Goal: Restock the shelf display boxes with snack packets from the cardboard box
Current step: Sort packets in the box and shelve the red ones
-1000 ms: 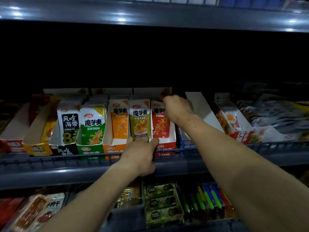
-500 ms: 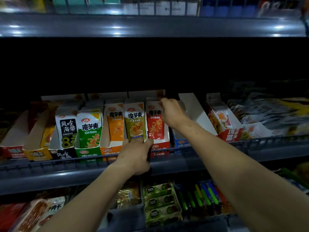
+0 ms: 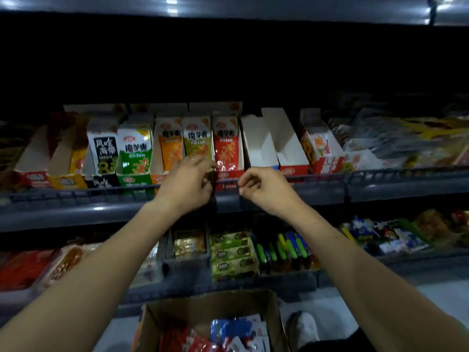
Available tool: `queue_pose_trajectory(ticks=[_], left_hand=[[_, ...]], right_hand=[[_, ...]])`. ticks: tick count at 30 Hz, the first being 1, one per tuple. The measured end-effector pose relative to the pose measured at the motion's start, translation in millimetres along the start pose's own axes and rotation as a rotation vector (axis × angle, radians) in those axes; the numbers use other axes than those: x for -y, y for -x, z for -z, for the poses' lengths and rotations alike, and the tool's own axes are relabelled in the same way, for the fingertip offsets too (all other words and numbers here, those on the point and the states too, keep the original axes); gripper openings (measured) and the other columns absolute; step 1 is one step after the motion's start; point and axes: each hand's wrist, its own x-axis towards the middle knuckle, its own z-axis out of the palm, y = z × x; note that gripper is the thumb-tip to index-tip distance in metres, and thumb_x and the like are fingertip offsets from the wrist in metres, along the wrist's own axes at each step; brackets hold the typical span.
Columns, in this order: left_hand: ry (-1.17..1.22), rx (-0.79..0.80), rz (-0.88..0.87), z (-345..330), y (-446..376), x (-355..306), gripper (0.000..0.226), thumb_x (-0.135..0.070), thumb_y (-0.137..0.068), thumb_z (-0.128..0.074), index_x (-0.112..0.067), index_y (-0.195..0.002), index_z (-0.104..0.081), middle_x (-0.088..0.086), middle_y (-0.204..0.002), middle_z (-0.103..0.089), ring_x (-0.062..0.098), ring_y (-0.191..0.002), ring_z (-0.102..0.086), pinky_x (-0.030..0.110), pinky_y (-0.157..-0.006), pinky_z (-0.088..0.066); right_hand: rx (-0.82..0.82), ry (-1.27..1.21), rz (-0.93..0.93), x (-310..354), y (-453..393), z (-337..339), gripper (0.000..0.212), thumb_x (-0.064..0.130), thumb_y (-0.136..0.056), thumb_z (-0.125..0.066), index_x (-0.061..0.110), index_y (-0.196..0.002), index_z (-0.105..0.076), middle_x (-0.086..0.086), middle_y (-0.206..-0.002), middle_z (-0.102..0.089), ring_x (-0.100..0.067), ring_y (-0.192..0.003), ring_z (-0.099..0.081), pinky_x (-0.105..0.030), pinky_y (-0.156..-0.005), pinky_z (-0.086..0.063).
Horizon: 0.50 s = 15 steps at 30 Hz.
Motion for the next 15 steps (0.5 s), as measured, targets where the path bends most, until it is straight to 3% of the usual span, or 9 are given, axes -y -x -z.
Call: queue_pose_trajectory(ticks=[2,6,9,11,13,15], left_hand=[[0.158,-0.054,0.029,-4.6,29.5,-2.8,0.031,-0.018,-0.081,-0.065,-0.019,-0.112,-0.063,0.001,-0.110,-0.064,0.020,-0.101,-0.059,0.035,-0.086,-0.050],[0.399,0.037,0.140,-40.3,106.5,-5.3,0.014,-0.013,-0.083,-0.067,-0.019,-0.095,-0.070,-0.008,-0.084,-0.068,0.001,-0.076,-0.059,0.016,-0.073,-0.046],[0.487,0.198,0.256,-79.5,168.6,-2.9,0.016,-0.010,-0.084,-0.064,-0.020,-0.094,-0.071,-0.009,-0.084,-0.068,0.004,-0.079,-0.063,0.018,-0.073,-0.048],[0.486,0.306,0.363,-107.5,209.0,3.2,0.018,-0.009,-0.084,-0.064,-0.021,-0.095,-0.070,-0.009,-0.087,-0.070,0.002,-0.081,-0.064,0.015,-0.075,-0.049],[0.502,0.392,0.441,-129.4,242.6,8.8,0.019,-0.007,-0.082,-0.064,-0.023,-0.091,-0.070,-0.009,-0.087,-0.071,0.004,-0.083,-0.065,0.023,-0.080,-0.052],[0.485,0.497,0.477,-144.8,266.9,12.0,0.019,-0.008,-0.083,-0.065,-0.025,-0.090,-0.069,-0.012,-0.089,-0.070,0.005,-0.086,-0.065,0.021,-0.080,-0.049]], right_hand=[[0.039,-0.052,-0.060,-12.6,25.0,-16.8,0.006,0.013,-0.084,-0.072,0.017,-0.086,-0.069,0.006,-0.079,-0.068,-0.002,-0.073,-0.063,-0.015,-0.068,-0.051],[0.162,-0.084,-0.164,-45.2,73.0,-67.1,0.009,0.018,-0.083,-0.074,0.021,-0.081,-0.066,0.006,-0.077,-0.067,-0.006,-0.075,-0.065,-0.022,-0.071,-0.054],[0.290,-0.098,-0.284,-76.9,108.8,-116.1,0.009,0.020,-0.084,-0.073,0.023,-0.083,-0.065,0.006,-0.081,-0.066,-0.009,-0.081,-0.064,-0.024,-0.073,-0.052],[0.387,-0.084,-0.401,-103.4,128.9,-148.0,0.007,0.024,-0.085,-0.072,0.023,-0.086,-0.066,0.007,-0.082,-0.066,-0.008,-0.082,-0.063,-0.020,-0.068,-0.050],[0.497,-0.038,-0.489,-131.0,143.7,-175.5,0.006,0.024,-0.086,-0.071,0.021,-0.084,-0.066,0.009,-0.078,-0.064,-0.009,-0.080,-0.062,-0.016,-0.062,-0.045],[0.579,-0.008,-0.572,-158.2,156.5,-202.5,0.005,0.021,-0.086,-0.070,0.019,-0.083,-0.066,0.006,-0.080,-0.065,-0.013,-0.084,-0.062,-0.020,-0.068,-0.047]])
